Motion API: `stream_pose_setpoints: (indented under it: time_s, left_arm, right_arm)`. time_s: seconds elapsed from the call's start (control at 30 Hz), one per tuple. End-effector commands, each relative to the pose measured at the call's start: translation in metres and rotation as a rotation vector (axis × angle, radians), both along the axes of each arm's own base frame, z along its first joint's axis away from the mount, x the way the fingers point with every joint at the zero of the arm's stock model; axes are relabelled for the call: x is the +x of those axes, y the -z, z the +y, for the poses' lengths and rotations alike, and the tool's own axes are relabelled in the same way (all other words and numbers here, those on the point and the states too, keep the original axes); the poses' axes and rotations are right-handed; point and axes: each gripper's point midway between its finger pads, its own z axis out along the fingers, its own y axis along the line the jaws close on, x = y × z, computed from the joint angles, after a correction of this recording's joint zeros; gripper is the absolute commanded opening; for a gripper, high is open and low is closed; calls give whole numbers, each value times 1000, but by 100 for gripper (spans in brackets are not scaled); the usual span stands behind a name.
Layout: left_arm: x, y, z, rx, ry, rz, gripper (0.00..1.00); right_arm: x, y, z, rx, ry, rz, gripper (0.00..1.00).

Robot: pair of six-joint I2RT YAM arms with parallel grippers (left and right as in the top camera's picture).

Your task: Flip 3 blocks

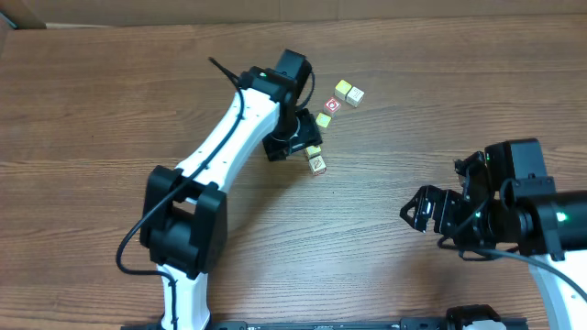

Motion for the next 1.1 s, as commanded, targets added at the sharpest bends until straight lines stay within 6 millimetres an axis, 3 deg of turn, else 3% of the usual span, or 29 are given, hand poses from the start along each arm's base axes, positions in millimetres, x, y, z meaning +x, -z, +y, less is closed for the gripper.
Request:
stream_pose_setpoints:
  time_s: [0.0,0.1,0.17,0.23,0.53,0.7,0.93,1.07]
  left_arm:
    - [1,9,-23,-11,85,-20,72]
    - [-2,18,-34,-9,139,-25,72]
    - [-4,25,-37,-3,144,-14,65]
    - [-4,29,-37,0,142,-6,59]
    - [-7,48,-35,23,141,32,53]
    - [-6,55,-32,38,142,40,43]
    - [-2,57,-25,67,133,27,43]
    - [-1,57,-23,69,128,28,23]
  right_arm:
    - [-4,-8,-2,-10,5,-17,100]
    - [-11,-7,0,-4,-23,2,100]
    - [-14,-7,0,-5,-23,14,100]
    - [-15,-6,0,-6,-30,16,100]
    - [-24,-5,-1,-8,-41,53,100]
    - [-28,-4,-1,-9,-41,70,100]
    - [-35,-4,0,-3,-43,96,100]
    - [-38,-4,0,-2,-43,109,100]
